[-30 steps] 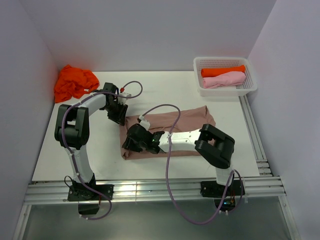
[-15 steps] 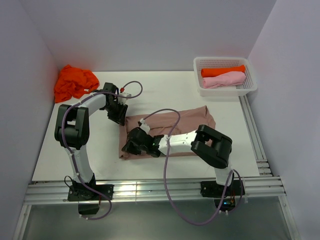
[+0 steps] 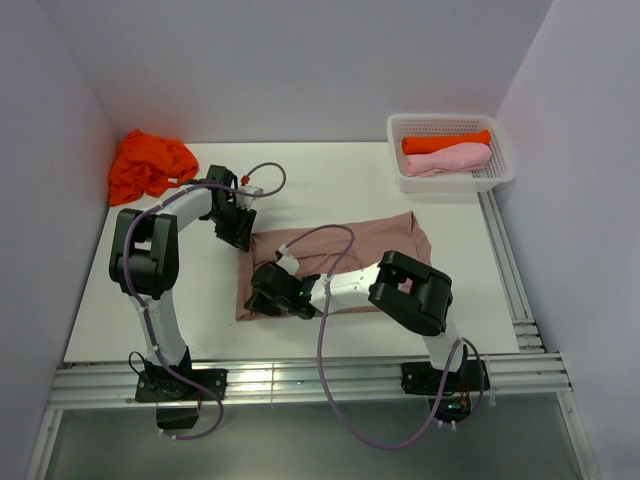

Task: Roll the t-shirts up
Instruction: Roll the tshirt

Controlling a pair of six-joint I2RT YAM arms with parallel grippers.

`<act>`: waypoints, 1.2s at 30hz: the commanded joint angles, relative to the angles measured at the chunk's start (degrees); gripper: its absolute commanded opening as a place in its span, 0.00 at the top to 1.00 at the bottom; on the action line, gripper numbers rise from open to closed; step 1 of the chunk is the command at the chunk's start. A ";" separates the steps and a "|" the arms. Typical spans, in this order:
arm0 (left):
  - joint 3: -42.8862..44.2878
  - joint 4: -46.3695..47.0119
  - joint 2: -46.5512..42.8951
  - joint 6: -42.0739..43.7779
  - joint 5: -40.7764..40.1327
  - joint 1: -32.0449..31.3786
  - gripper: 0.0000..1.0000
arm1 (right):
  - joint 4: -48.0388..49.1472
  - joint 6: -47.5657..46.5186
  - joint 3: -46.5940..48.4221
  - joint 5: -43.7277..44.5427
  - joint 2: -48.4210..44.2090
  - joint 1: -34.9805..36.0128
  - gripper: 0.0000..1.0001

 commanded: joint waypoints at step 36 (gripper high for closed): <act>0.60 0.98 1.62 2.38 -2.93 -0.45 0.58 | -14.54 -1.39 4.11 5.54 -2.42 5.24 0.82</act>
